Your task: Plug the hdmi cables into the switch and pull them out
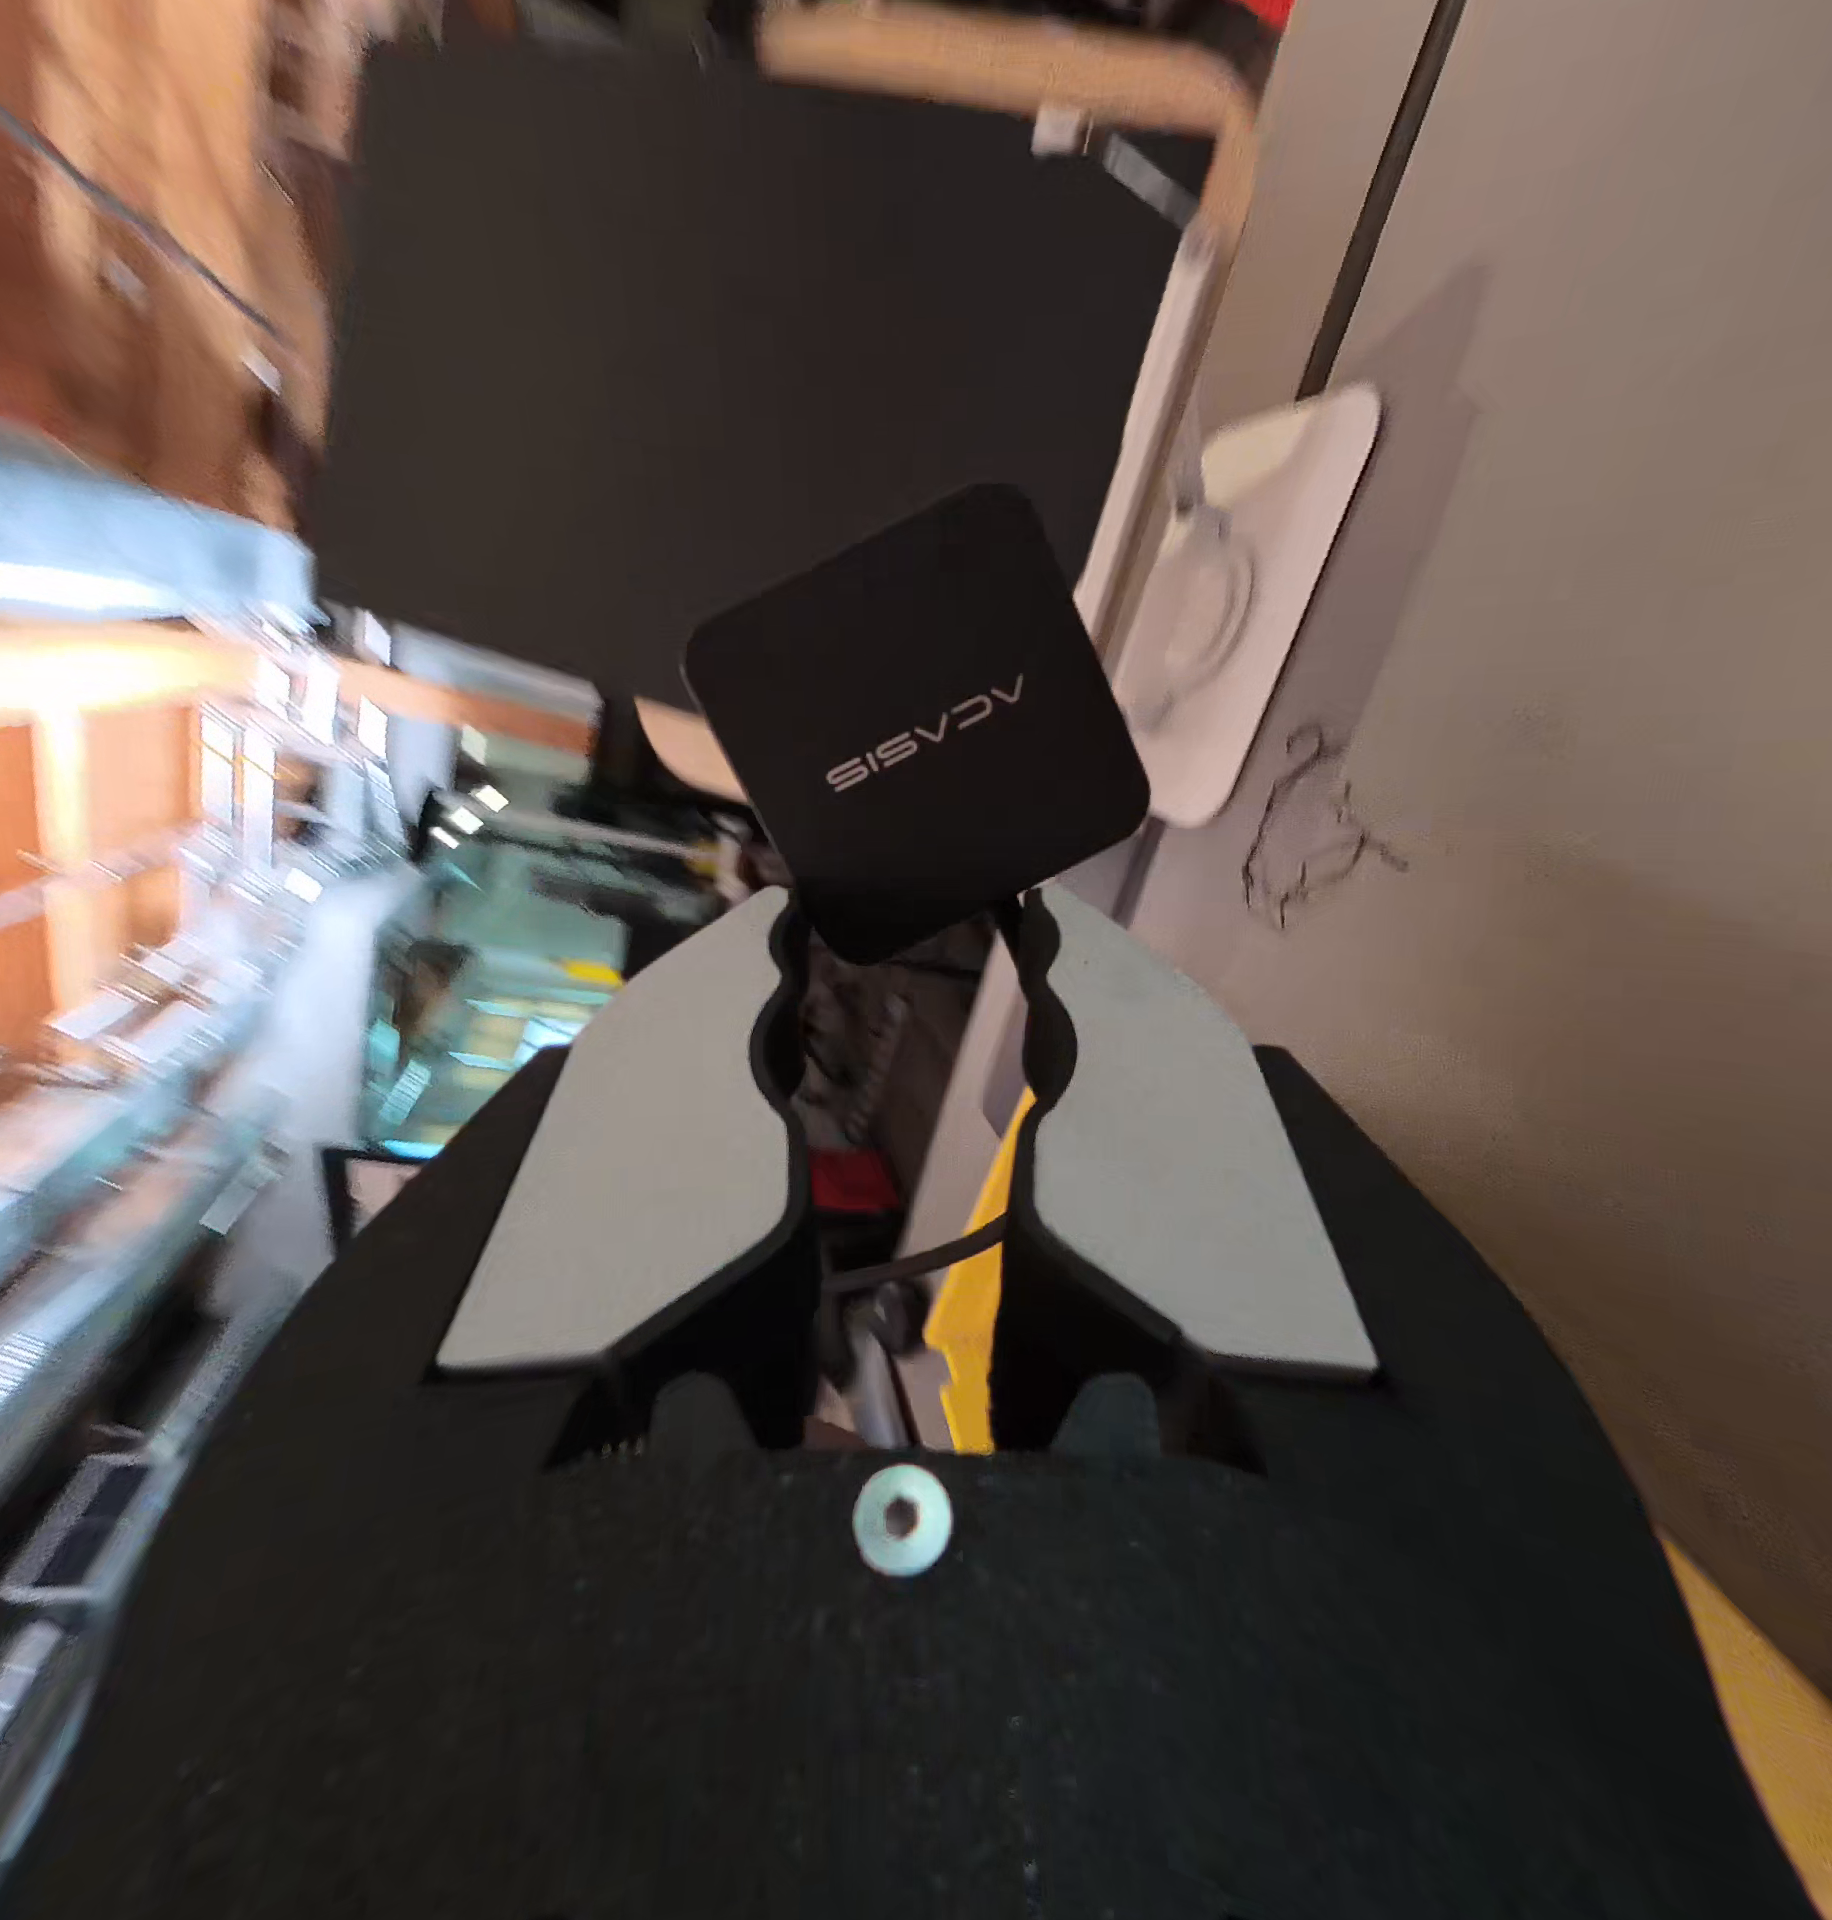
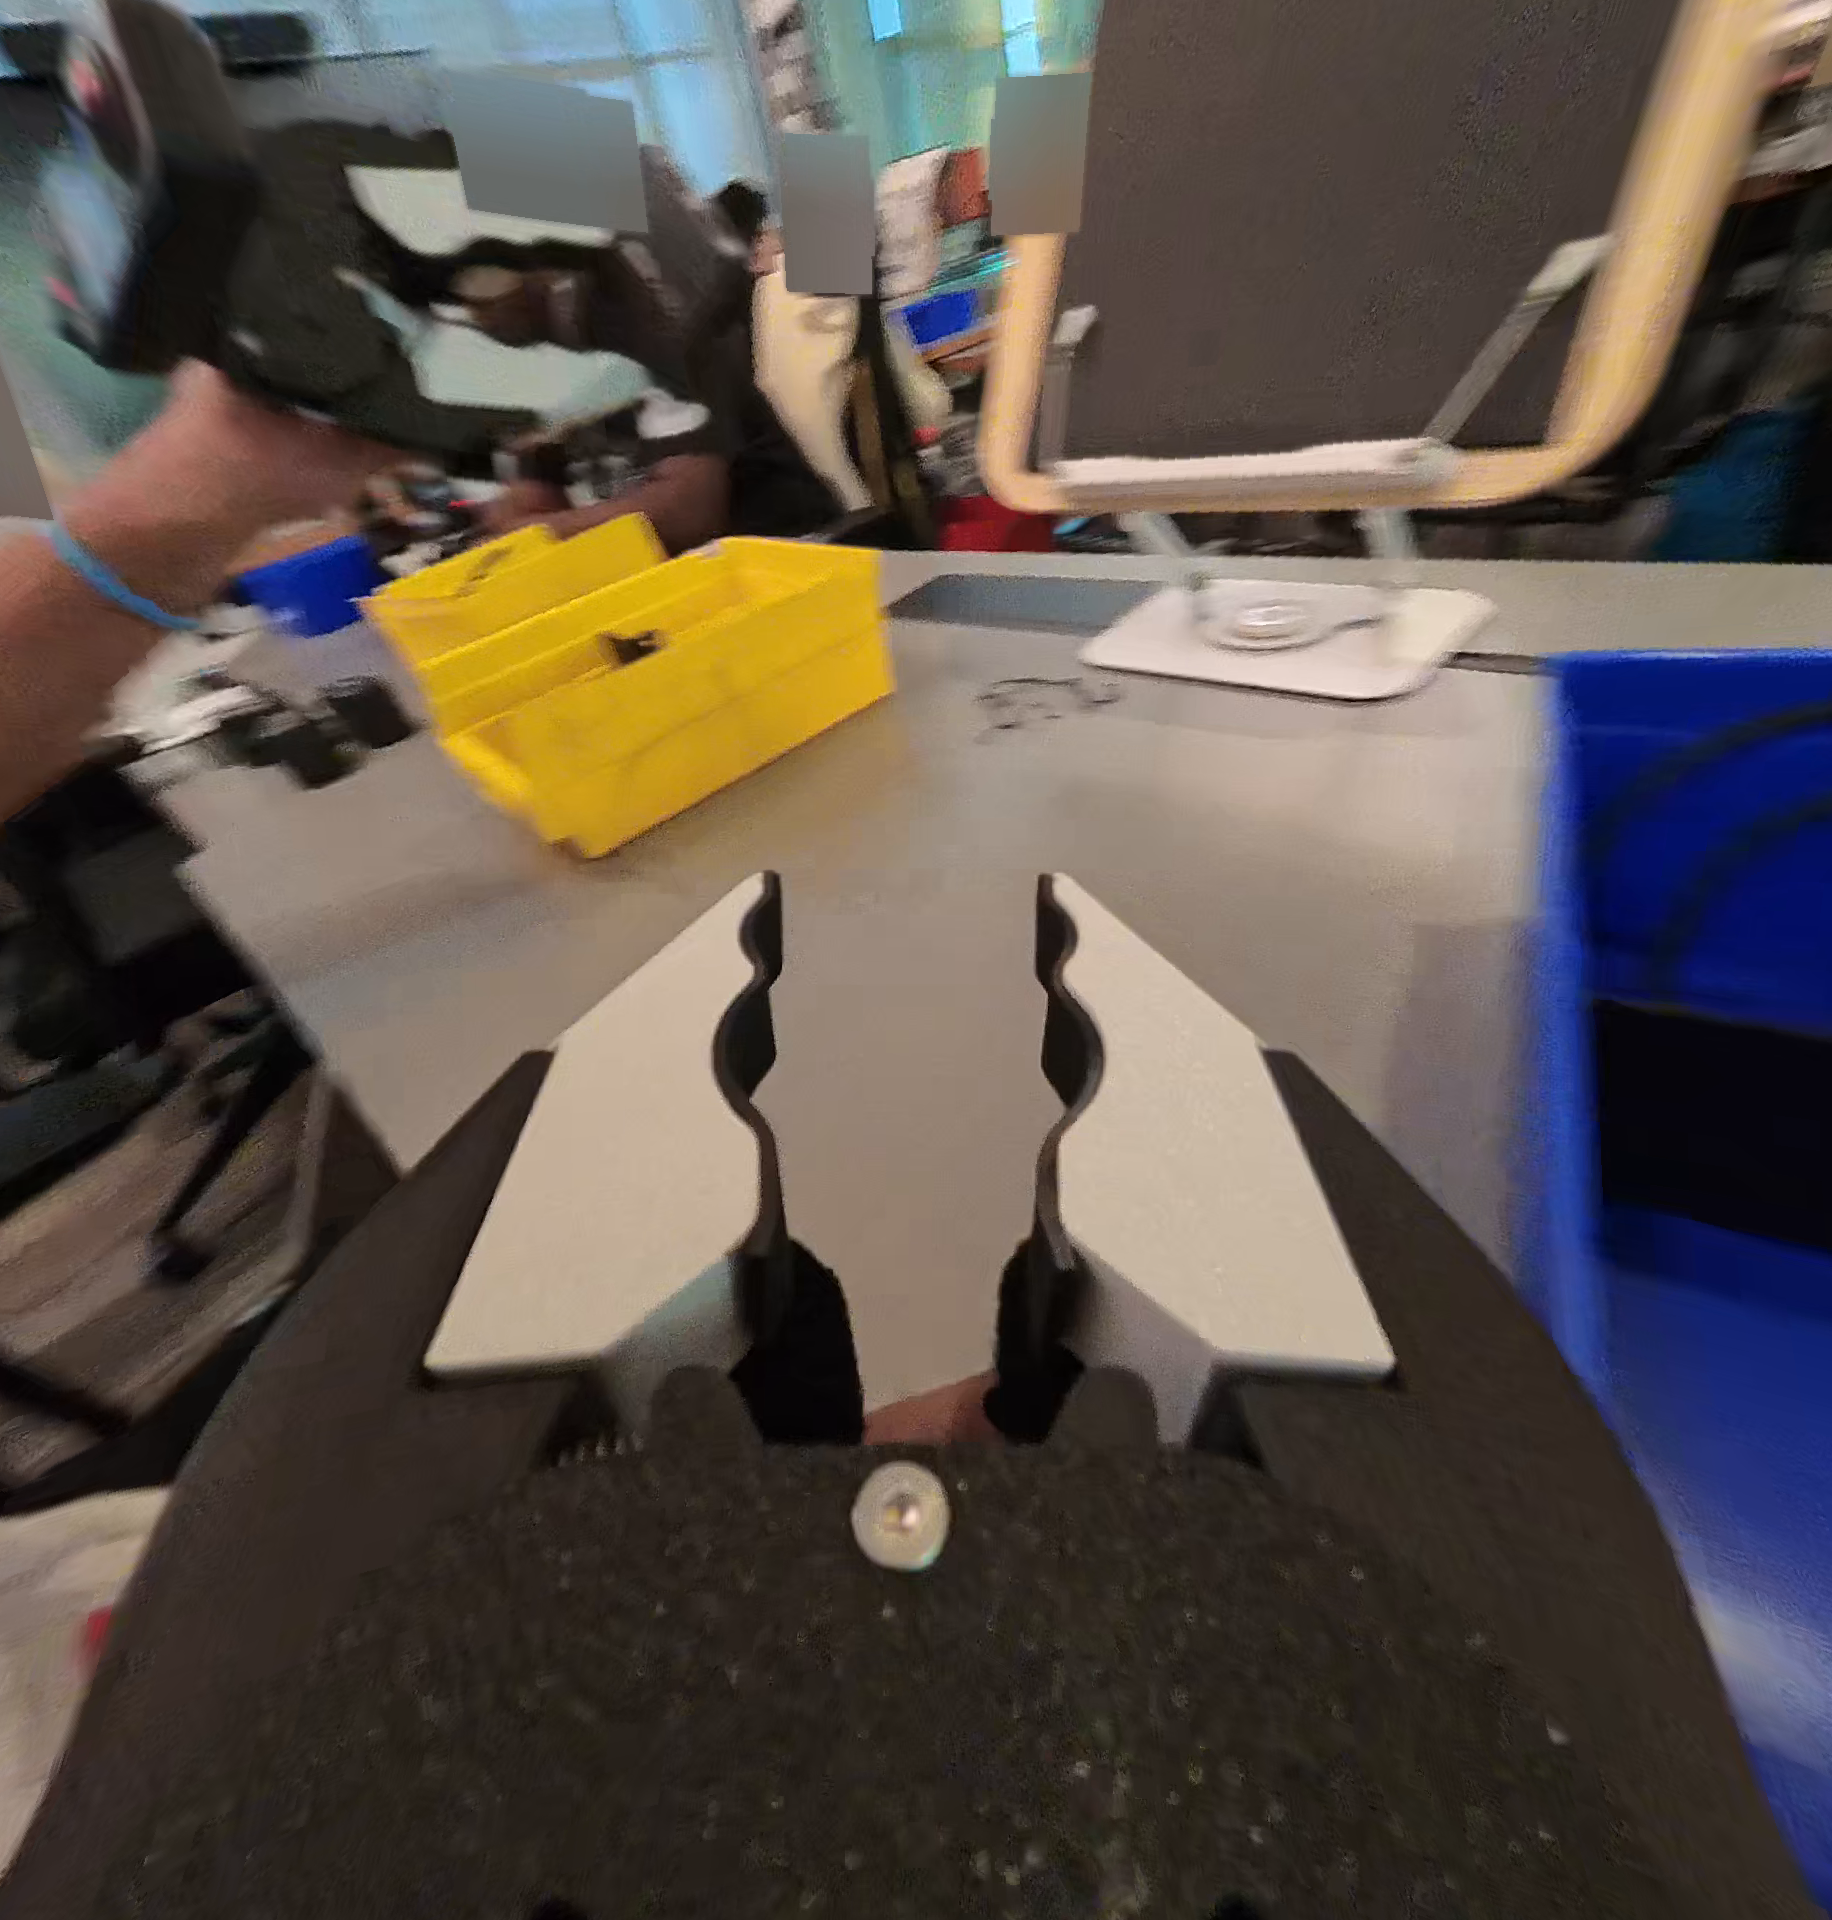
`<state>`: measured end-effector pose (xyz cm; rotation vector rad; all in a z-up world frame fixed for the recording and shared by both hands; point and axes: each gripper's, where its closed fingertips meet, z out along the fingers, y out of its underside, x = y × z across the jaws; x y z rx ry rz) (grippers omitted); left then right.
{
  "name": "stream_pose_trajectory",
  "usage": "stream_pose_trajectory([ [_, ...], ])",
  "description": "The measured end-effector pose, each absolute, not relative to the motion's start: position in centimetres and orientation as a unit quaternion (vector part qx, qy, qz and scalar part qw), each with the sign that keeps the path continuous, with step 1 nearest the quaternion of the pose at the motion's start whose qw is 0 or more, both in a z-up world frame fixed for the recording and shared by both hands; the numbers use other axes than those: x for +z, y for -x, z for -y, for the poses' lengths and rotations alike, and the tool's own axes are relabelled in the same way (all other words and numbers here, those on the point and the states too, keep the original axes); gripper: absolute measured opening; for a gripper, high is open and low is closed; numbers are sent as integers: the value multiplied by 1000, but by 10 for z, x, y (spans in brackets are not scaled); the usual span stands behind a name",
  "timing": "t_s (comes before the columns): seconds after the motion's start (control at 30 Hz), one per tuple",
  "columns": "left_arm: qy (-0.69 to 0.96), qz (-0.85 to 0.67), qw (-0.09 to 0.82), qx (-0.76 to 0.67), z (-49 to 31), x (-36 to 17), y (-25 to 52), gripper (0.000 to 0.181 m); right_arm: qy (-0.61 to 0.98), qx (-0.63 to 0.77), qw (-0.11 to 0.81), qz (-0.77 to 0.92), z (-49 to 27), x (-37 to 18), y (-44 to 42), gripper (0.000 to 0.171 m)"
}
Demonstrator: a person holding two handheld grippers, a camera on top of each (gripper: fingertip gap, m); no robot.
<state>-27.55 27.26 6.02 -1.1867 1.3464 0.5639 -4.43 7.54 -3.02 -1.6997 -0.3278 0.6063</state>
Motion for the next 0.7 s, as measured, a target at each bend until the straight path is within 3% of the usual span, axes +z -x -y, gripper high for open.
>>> stream_pose_trajectory([
  [0.23,392,-583,667,247,-172,22,193,38,683,341,604,230,-117,-3,117,53],
  [0.43,338,-604,670,268,-137,-10,172,38,670,292,615,294,-133,-15,138,53],
  [0.53,336,-617,659,269,-132,-25,172,38,659,299,604,334,-123,-23,146,23],
  [0.7,433,-585,665,169,-131,-34,184,18,644,206,635,374,-125,-37,142,12],
])
